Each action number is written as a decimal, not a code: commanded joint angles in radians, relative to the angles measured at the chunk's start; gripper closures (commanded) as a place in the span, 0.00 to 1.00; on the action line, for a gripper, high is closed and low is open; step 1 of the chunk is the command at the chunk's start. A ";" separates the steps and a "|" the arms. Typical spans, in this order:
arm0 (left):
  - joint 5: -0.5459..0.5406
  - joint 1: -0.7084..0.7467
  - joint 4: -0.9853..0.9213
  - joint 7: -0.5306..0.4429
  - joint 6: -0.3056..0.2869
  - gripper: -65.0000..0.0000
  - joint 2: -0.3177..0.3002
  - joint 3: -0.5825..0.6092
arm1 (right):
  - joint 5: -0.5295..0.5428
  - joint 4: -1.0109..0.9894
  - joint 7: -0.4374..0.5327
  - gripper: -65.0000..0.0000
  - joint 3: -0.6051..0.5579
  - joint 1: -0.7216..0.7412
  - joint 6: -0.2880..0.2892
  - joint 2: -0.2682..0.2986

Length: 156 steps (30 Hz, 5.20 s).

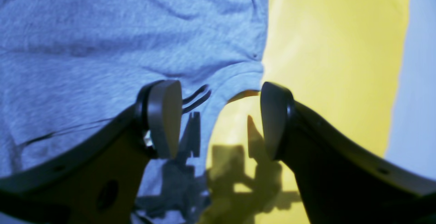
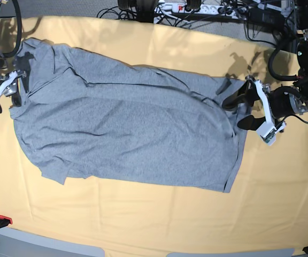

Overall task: Layout the t-shirt on the table in an organized manner, then fold the t-shirt properly
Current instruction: 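Grasp the shirt edges with both grippers and pull them apart, then lower the held edges and open both grippers to release the shirt, then move both grippers to the shirt's side edges and grasp them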

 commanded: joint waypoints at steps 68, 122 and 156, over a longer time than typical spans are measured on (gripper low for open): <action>0.041 -0.018 0.012 -0.055 -0.003 0.31 -0.023 -0.010 | 0.213 0.011 -0.131 1.00 0.030 -0.114 0.112 -0.001; 0.077 0.044 -0.018 0.023 0.084 0.31 -0.137 -0.159 | 0.654 -0.217 -0.381 0.40 0.381 -0.183 0.112 -0.247; 0.058 0.041 -0.047 -0.004 0.080 0.31 -0.137 -0.159 | 0.401 -0.217 -0.159 0.62 0.362 -0.144 0.088 -0.320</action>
